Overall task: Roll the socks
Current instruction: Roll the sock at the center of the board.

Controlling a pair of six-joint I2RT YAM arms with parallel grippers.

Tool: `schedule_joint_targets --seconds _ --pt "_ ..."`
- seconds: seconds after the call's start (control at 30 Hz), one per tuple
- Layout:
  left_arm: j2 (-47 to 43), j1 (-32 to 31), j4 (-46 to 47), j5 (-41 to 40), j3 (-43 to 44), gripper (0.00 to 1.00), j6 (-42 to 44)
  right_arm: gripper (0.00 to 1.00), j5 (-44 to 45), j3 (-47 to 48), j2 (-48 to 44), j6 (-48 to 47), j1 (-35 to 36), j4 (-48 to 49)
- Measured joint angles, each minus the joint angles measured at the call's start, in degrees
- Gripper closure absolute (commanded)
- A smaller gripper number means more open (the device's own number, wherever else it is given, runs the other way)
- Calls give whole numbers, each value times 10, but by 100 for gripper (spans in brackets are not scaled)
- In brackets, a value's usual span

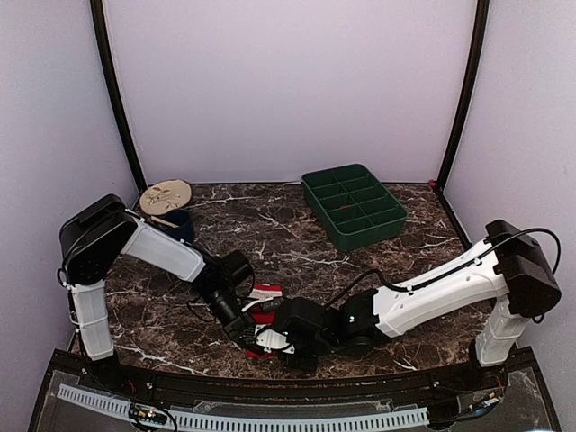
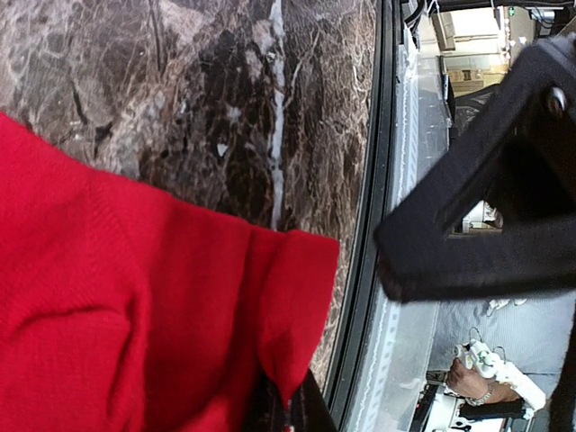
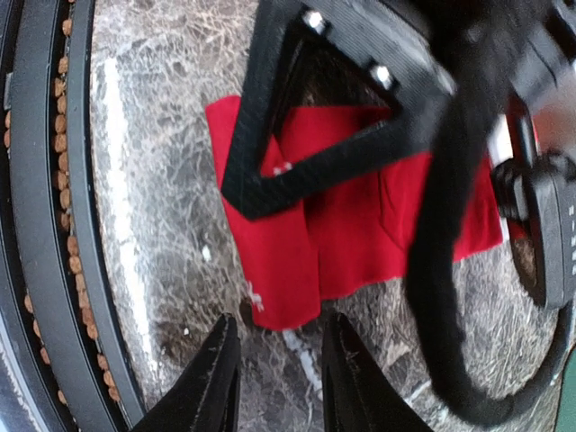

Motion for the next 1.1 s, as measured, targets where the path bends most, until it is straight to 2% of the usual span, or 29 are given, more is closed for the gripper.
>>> schedule_joint_targets --seconds 0.77,0.9,1.03,1.1 --pt "15 7 -5 33 5 100 5 66 16 50 76 -54 7 -16" --pt "15 8 -7 37 5 100 6 72 17 52 77 -57 6 -15" --pt "15 8 -10 40 5 100 6 86 12 56 81 -64 1 -17" --pt "15 8 -12 42 5 100 6 90 2 57 82 -65 -4 -21"
